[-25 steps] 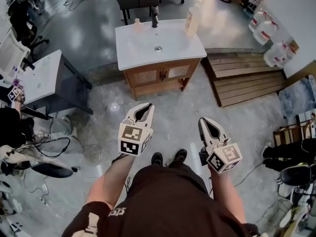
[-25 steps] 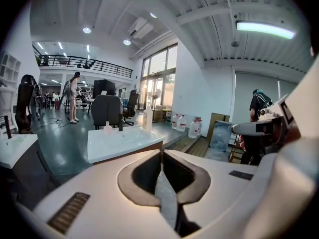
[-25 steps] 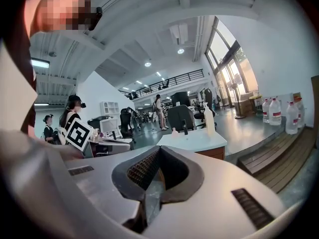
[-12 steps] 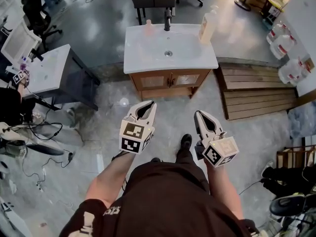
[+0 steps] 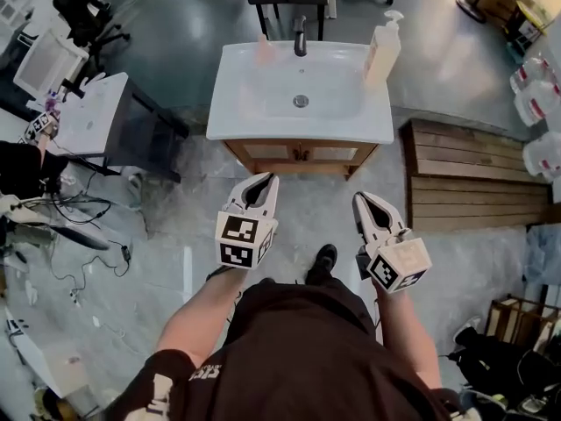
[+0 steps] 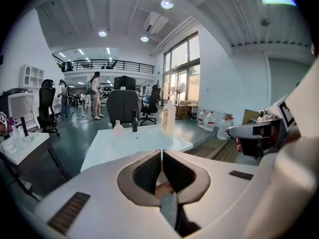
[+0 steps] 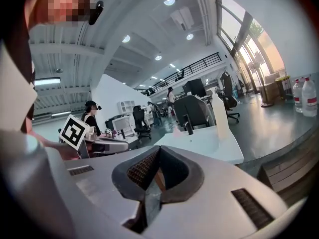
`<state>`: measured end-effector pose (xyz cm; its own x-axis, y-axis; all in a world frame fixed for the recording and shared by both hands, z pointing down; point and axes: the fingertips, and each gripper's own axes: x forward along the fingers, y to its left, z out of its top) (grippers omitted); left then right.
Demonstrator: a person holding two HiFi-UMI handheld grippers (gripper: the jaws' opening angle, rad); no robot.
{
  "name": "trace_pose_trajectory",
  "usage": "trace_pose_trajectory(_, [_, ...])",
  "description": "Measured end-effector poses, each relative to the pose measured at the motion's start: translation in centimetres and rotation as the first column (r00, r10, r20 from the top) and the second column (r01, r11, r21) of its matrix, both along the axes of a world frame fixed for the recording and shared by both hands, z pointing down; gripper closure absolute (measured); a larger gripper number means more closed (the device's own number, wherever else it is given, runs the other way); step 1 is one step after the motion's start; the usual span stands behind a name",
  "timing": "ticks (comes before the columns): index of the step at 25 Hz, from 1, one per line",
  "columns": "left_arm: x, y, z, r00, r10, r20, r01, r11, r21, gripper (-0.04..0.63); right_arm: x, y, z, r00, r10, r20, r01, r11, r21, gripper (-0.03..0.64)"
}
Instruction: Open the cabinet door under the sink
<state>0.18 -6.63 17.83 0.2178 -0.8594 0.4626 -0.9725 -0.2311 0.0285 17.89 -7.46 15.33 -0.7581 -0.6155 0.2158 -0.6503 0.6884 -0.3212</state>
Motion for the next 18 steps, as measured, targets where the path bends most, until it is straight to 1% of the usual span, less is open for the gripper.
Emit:
trace_pose_trajectory(4, [2.4, -3.0, 1.2, 0.999, -0.032, -0.003, 0.032, 0.999, -0.039, 0.568, 1.2, -3.5, 1.1, 0.998, -0.055, 0.006, 0.055, 0.998, -0.031, 0.603])
trace_pose_trajectory(8, [3.3, -4.6, 1.8, 0.998, -0.055, -0.002, 0.055, 0.997, -0.057, 0.568, 0.4, -5.1, 3.7, 0.989, -0.145, -0.007, 0.144, 0.986, -0.078, 0.603])
trace_pose_trajectory(12, [2.6, -5.2, 3.5, 0.997, -0.077, 0.001, 0.077, 0.994, -0.079, 0.568, -1.3, -5.7, 6.0, 0.975, -0.221, -0.037, 0.216, 0.971, -0.107, 0.603])
trace_pose_trajectory(15, [1.1, -5.5, 5.3, 0.995, -0.099, -0.019, 0.097, 0.990, -0.101, 0.568, -3.2, -6.6, 7.1, 0.970, -0.234, -0.060, 0.225, 0.967, -0.121, 0.603])
trace_pose_trajectory(18, [-0.9, -5.7, 6.5, 0.994, -0.104, -0.036, 0.100, 0.990, -0.101, 0.568, -5.9, -7.5, 8.0, 0.970, -0.231, -0.080, 0.219, 0.966, -0.135, 0.603])
